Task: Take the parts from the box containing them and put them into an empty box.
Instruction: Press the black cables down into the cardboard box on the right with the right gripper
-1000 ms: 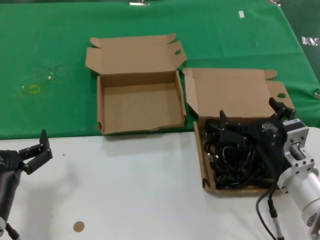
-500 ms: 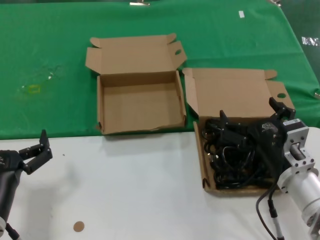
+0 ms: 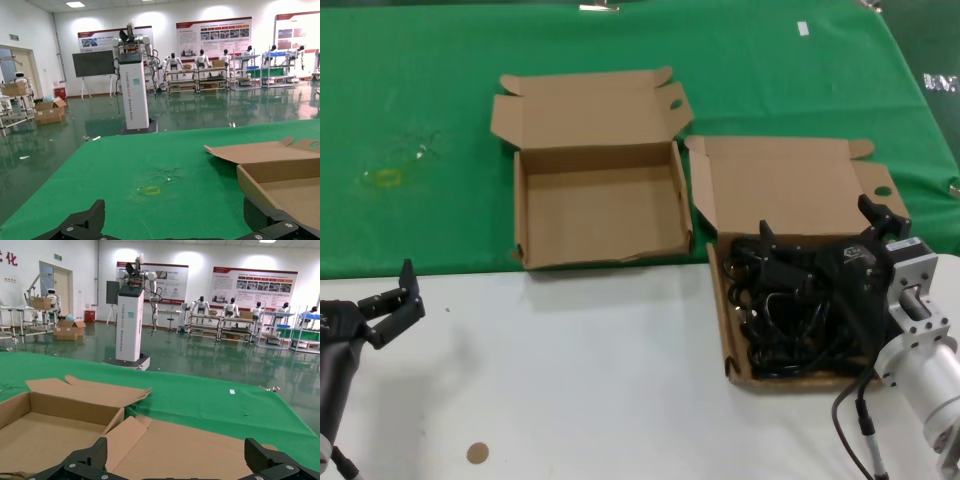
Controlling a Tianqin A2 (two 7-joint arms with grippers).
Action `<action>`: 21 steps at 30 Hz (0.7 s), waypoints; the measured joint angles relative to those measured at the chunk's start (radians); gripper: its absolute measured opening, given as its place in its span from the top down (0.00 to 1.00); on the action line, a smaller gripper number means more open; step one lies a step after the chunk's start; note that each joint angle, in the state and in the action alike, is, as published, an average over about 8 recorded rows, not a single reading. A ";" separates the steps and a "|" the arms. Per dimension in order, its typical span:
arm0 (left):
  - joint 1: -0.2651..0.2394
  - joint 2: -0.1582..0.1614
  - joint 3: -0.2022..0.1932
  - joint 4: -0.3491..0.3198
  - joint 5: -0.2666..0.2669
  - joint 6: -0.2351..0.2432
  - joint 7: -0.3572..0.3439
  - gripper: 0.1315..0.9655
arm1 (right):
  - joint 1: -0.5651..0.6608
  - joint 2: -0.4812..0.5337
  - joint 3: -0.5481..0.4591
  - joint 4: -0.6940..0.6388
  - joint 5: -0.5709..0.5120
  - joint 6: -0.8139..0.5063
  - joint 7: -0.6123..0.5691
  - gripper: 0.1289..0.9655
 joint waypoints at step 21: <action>0.000 0.000 0.000 0.000 0.000 0.000 0.000 0.12 | 0.003 0.017 -0.022 -0.001 0.015 0.024 0.007 0.00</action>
